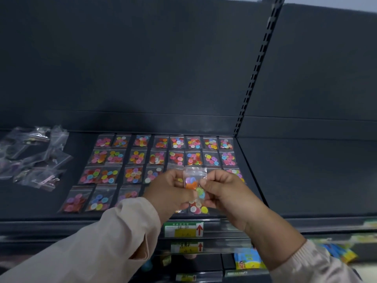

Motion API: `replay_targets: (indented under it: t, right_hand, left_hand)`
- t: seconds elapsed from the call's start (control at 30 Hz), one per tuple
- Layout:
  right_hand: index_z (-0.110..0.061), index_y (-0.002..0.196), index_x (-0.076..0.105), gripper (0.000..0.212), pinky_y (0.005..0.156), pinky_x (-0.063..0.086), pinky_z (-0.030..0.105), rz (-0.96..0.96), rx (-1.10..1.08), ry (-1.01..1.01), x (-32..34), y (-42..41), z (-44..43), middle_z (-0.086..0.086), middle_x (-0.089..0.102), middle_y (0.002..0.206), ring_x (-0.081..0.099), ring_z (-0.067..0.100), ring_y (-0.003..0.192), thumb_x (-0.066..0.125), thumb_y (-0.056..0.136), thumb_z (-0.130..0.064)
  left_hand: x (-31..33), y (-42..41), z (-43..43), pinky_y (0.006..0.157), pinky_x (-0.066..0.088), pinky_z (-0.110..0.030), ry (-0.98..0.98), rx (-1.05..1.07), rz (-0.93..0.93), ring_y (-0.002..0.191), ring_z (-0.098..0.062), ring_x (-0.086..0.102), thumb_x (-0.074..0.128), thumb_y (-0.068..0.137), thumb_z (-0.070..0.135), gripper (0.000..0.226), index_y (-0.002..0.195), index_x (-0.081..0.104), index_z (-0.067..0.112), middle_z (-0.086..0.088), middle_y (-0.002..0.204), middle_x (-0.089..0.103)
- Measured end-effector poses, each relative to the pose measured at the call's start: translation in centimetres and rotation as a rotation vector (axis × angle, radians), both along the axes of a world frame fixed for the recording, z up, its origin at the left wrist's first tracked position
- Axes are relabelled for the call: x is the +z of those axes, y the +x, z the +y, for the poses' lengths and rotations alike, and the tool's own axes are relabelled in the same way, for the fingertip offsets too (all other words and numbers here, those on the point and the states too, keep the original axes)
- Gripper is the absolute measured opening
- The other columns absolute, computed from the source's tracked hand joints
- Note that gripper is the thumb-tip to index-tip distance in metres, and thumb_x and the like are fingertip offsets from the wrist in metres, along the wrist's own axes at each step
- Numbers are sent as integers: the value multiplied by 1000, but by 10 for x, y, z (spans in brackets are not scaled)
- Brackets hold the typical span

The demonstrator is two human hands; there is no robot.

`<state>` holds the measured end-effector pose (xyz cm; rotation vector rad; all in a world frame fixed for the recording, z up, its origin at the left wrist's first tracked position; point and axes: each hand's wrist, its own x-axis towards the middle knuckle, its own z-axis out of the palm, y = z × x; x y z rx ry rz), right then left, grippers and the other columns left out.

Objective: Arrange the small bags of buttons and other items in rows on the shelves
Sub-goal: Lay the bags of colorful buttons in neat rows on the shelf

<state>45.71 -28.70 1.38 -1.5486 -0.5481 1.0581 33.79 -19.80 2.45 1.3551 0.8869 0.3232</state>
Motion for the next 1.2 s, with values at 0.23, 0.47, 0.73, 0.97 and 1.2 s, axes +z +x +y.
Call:
replay_targets:
  t: [0.23, 0.47, 0.73, 0.97, 1.2]
  right_hand:
    - [-16, 72, 58, 20, 58, 48, 25, -33, -74, -26, -5, 12, -11, -4, 62, 66, 54, 11, 62, 59, 91, -12]
    - [-14, 69, 57, 21, 59, 46, 26, -200, -115, -201, -13, 45, -25, 1, 54, 61, 48, 14, 57, 59, 90, -11]
    - [-11, 65, 57, 17, 59, 45, 30, -566, -65, -417, -32, 56, -24, 6, 59, 60, 52, 18, 56, 68, 78, -11]
    - [-7, 73, 60, 10, 57, 47, 31, -513, -67, -419, -36, 55, -16, 8, 61, 61, 54, 18, 54, 69, 79, -9]
    - [-9, 72, 59, 12, 61, 52, 34, -541, -60, -456, -37, 52, -10, 11, 66, 64, 61, 21, 58, 69, 79, -12]
  left_hand:
    - [0, 9, -8, 66, 55, -27, 135, -132, 197, 72, -15, 63, 67, 77, -7, 35, 96, 56, 19, -7, 89, 64]
    - [-21, 5, -6, 81, 50, -25, 530, -198, 358, 88, -10, 60, 59, 88, 12, 20, 96, 56, 30, 5, 95, 64]
    - [-31, 2, -17, 115, 9, -27, 1158, -679, 482, 140, -12, 18, 42, 95, 42, 51, 143, 35, 25, 8, 152, 26]
    - [-32, 1, -20, 113, 8, -23, 1167, -759, 506, 142, -11, 16, 40, 95, 46, 61, 149, 22, 22, 8, 156, 17]
    - [-32, 1, -21, 113, 11, -23, 1171, -756, 490, 140, -13, 20, 40, 95, 46, 60, 148, 26, 21, 6, 154, 23]
